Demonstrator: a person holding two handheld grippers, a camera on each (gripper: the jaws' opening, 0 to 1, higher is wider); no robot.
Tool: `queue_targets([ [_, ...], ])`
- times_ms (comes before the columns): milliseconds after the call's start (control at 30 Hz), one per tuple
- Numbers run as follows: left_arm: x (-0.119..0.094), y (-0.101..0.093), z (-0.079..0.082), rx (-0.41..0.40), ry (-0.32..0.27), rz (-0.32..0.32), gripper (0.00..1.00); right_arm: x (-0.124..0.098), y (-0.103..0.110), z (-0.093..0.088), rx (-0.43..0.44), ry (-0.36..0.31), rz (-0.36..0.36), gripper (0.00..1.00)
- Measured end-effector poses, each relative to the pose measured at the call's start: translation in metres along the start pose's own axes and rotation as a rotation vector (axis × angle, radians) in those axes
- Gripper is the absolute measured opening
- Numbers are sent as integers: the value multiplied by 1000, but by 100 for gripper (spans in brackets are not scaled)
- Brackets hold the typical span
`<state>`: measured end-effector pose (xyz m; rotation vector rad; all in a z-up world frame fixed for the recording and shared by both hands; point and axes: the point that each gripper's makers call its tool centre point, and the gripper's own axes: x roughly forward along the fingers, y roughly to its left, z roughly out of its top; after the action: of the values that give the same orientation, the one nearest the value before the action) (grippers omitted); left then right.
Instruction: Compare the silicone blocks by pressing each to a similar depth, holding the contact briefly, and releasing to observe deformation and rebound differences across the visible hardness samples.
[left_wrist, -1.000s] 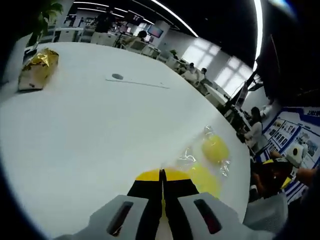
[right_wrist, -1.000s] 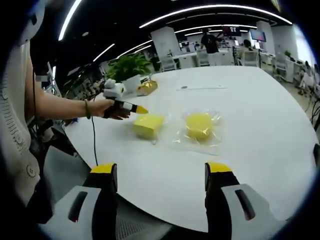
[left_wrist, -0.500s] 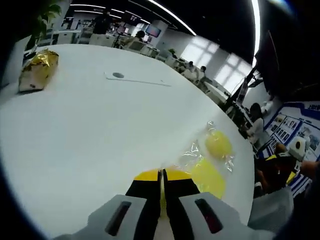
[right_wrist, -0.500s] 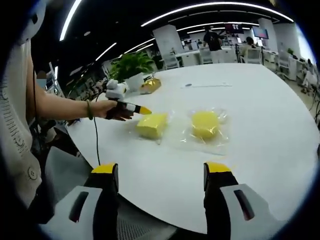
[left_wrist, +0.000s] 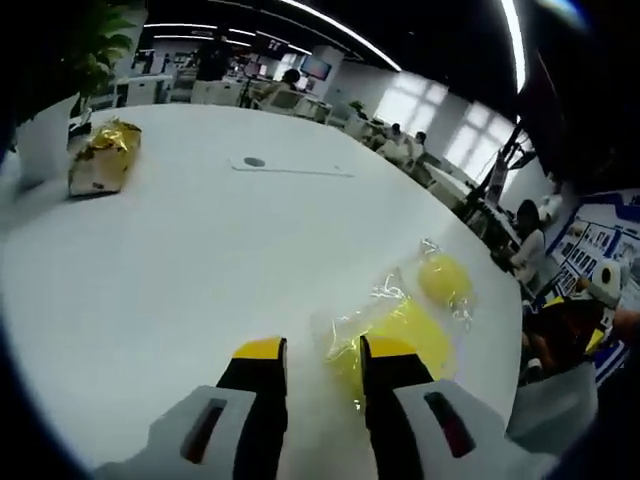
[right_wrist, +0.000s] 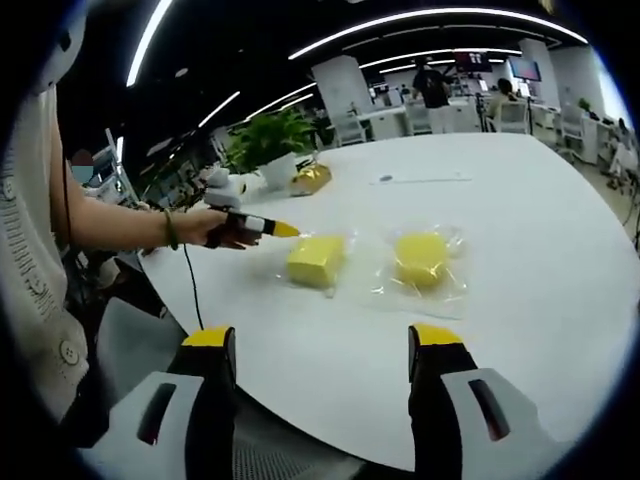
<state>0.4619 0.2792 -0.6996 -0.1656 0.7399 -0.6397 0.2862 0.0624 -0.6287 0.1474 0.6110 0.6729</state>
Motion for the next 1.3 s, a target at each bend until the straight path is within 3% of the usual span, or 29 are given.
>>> queue_targets([
  [100, -17, -11, -6, 41, -17, 2, 30, -3, 6, 3, 6, -15, 21, 65],
  [133, -25, -17, -3, 74, -60, 5, 31, -5, 8, 5, 4, -29, 27, 65],
  [433, -89, -68, -27, 144, -137, -21, 43, -15, 17, 5, -19, -52, 45, 68],
  [667, -128, -107, -48, 210, -163, -46, 54, -18, 28, -8, -25, -11, 68, 73],
  [833, -144, -125, -61, 208, -176, -50, 56, -20, 38, -9, -59, -26, 84, 73],
  [967, -150, -134, -66, 138, -213, -64, 56, -24, 40, -11, -59, -38, 86, 74],
  [1300, -156, -132, -76, 135, -206, -55, 61, -31, 31, -10, -52, -68, 68, 76],
])
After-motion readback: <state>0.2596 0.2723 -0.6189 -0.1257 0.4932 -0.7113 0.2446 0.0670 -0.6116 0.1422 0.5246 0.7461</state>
